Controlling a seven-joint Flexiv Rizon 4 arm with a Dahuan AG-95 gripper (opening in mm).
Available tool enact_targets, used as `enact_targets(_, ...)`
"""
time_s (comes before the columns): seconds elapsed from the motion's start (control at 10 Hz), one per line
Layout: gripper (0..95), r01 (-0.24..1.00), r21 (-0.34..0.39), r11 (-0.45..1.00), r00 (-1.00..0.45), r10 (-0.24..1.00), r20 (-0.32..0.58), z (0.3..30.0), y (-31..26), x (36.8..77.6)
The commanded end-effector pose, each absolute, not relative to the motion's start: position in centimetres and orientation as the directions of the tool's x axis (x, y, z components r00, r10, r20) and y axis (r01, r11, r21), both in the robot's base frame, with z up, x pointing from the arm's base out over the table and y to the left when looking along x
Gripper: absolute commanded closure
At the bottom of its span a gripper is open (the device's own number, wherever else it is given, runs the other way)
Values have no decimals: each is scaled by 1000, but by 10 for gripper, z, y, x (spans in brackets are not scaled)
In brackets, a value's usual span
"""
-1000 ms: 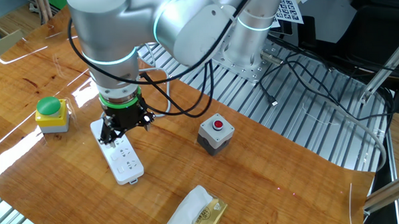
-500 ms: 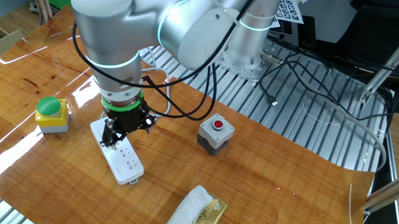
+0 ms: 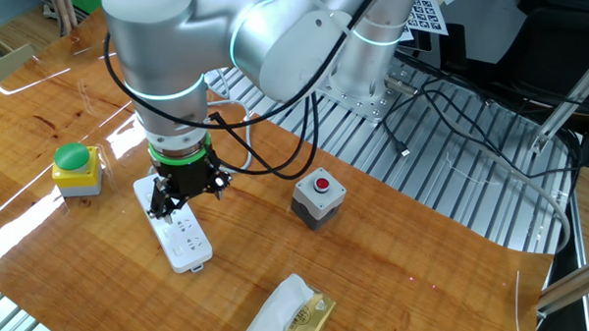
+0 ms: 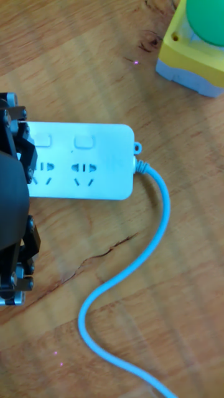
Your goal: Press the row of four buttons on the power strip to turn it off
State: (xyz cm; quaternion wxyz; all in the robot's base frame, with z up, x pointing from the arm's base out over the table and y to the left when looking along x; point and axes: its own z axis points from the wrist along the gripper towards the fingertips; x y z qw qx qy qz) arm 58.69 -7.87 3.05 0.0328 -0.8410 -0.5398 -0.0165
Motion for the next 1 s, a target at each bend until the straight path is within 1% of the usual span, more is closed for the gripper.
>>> enact_targets(0.1, 190, 917, -51, -395, 397, 916, 49, 31, -78, 587)
enact_targets(0.2, 0, 920, -40, -389, 390, 920, 23, 31, -78, 587)
enact_targets(0.5, 0, 939, -44, -341, 343, 938, 45, 31, -78, 587)
enact_targets(1.0, 0, 957, -39, -287, 289, 956, 55, 31, -78, 587)
